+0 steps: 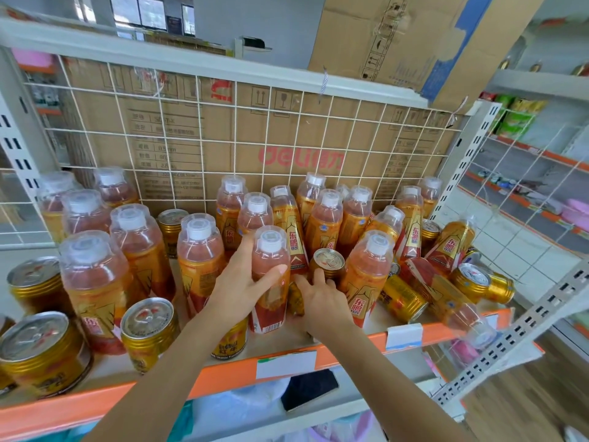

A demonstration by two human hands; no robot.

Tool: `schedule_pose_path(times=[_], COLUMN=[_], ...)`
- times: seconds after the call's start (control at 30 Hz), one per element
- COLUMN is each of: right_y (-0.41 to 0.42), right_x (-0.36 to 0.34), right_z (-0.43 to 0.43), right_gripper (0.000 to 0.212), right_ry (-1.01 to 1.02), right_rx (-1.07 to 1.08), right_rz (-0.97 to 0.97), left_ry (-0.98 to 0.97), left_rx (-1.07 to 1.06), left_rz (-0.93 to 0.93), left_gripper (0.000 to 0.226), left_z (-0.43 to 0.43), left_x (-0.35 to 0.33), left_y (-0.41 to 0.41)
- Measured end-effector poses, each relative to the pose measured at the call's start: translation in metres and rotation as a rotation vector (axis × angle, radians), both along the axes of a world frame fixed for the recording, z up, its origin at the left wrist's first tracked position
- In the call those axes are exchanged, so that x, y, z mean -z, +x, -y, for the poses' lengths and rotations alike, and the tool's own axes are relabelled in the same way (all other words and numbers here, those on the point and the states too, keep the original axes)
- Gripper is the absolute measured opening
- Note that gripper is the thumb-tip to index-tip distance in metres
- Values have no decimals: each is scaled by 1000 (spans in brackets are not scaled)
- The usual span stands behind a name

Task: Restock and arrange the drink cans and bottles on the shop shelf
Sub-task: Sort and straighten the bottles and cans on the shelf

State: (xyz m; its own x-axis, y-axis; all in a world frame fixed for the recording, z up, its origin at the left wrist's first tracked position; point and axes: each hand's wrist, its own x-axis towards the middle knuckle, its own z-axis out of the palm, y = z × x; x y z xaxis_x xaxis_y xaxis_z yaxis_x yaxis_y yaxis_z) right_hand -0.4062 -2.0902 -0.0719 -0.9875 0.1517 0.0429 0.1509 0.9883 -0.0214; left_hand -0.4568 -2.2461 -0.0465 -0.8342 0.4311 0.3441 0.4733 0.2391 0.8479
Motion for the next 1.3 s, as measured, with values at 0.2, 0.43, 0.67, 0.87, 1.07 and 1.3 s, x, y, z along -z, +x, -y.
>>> schedule_pose_path(times=[0.2,0.43,0.67,0.87,1.07,1.3], right_y=[13,28,38,51,58,22], right_x=[-7,4,13,0,-58,-122], right_z=[-5,-4,-12,-17,-29,-64], right_gripper=[68,64,50,31,29,31], right_ry=[-297,-528,-428,-301,-224,-284], right_rx=[36,69,73,-77,-233,-347], right_rz=[-237,-406,-376,-454,-653,-662], left_ry=[18,2,-2,16,10,5], left_rx=[-7,1,10,12,-16,-42], left_rz=[4,-15,-50,-50,-98,-202], left_gripper=[56,57,70,74,76,55], left_z=[2,0,4,4,2,0], left_x=[-1,0,0,-2,-2,-20], left_y=[0,0,1,4,6,6])
